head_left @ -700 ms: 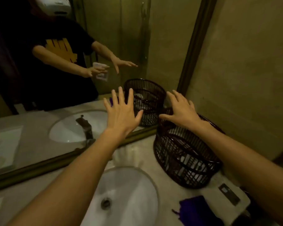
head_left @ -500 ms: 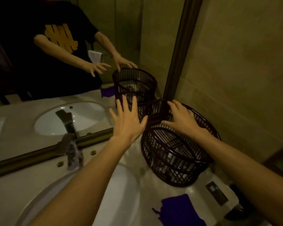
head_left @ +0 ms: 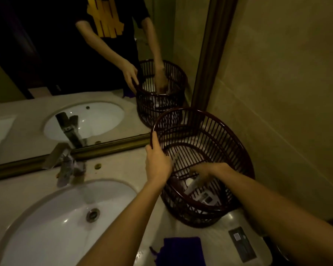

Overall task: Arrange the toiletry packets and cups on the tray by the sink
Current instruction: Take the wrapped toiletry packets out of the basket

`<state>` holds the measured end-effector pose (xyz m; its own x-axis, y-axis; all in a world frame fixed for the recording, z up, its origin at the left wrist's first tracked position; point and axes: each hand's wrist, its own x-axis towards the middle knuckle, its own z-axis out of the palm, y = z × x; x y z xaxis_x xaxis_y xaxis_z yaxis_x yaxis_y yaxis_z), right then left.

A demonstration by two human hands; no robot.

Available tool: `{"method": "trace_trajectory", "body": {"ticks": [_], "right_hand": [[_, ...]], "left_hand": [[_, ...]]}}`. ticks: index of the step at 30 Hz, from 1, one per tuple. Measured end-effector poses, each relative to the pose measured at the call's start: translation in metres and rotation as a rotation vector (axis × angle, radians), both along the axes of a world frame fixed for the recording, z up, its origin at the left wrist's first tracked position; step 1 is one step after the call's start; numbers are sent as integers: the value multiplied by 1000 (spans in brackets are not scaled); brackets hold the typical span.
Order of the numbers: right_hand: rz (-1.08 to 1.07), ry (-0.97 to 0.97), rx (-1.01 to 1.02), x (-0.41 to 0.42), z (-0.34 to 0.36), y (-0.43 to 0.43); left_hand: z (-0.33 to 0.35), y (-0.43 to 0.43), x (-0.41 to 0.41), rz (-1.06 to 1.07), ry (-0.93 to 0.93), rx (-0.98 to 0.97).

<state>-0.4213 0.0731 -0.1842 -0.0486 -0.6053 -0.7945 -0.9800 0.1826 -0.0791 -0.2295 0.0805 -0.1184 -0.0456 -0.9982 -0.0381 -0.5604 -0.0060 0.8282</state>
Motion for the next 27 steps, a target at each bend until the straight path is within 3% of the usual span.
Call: {"method": "trace_trajectory", "body": {"ticks": [3,8,13,19,24,27], "right_hand": [[-51,-95,279,5,-19,-9],[3,-113,366,24,-36,-13],[-87,-166,158,17,-27,-23],[-157,-138,-437,11,-1,-37],[-373,-536,-723,3,27,-39],[-564,-883,-755,6,46,-31]], "left_hand": [[-7,-4,-3,15,-32,-15],[-12,-8,-2,26,-19,-11],[-17,-9,-1,13,2,-41],[-18,-10,1,-9,-19,-37],[-14,-6,1,-8,-15,-53],[-13,-5,2,-34,5,-40]]}}
